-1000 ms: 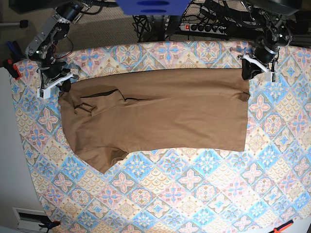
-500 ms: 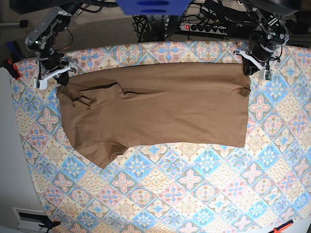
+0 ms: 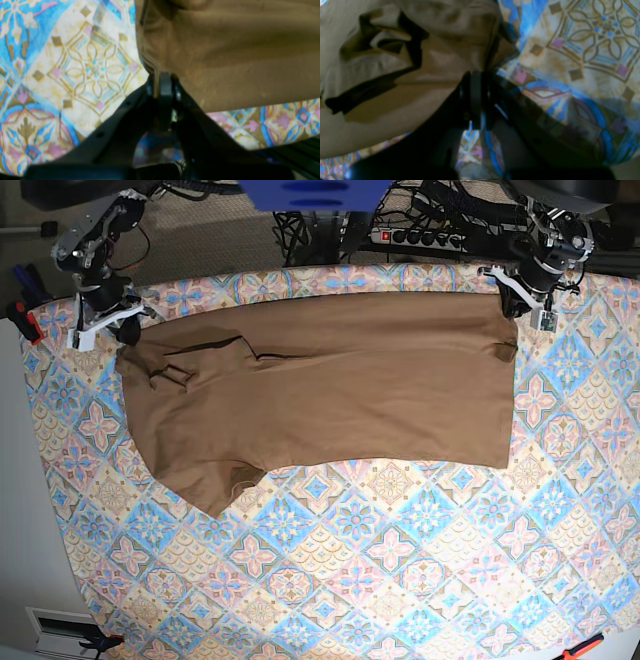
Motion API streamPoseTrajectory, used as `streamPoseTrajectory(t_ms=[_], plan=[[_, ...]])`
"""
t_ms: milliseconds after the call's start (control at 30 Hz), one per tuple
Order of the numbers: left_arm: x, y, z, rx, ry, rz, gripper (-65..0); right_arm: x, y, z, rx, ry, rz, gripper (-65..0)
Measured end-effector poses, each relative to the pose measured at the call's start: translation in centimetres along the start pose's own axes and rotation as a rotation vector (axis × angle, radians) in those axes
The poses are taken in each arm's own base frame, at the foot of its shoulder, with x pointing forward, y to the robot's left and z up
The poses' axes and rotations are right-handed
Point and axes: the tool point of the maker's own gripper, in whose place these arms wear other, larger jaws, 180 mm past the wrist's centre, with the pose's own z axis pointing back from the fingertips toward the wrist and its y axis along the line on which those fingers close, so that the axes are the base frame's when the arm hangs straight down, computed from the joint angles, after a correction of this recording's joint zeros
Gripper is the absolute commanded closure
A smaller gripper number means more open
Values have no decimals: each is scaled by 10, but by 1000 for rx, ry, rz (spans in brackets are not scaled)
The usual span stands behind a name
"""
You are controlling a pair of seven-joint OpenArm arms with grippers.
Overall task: Layout the t-shirt on the table in an organized manner, then fold the t-shirt properly
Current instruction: 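Pull the held shirt edge with both grippers to straighten the shirt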
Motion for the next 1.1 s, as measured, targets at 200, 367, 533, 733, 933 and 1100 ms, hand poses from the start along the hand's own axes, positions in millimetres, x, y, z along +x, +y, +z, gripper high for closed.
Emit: streamPoseTrajectory(t_ms=[200, 367, 533, 733, 933, 1100], plan=[[0, 0, 0, 1, 1, -1, 0, -8, -2, 13, -8, 28, 17, 0], [-2, 0, 1, 1, 3, -1, 0, -10, -2, 18, -20, 39, 37, 0], [-5, 1, 6, 9, 20, -18, 0, -12, 0, 17, -24, 33, 17, 0], [-11, 1, 9, 13, 34, -24, 0, -12, 0, 17, -25, 33, 18, 0], [-12, 1, 10, 13, 37, -25, 0, -12, 0, 17, -25, 33, 17, 0], [-12, 1, 10, 13, 37, -25, -55, -12, 0, 17, -25, 33, 17, 0]])
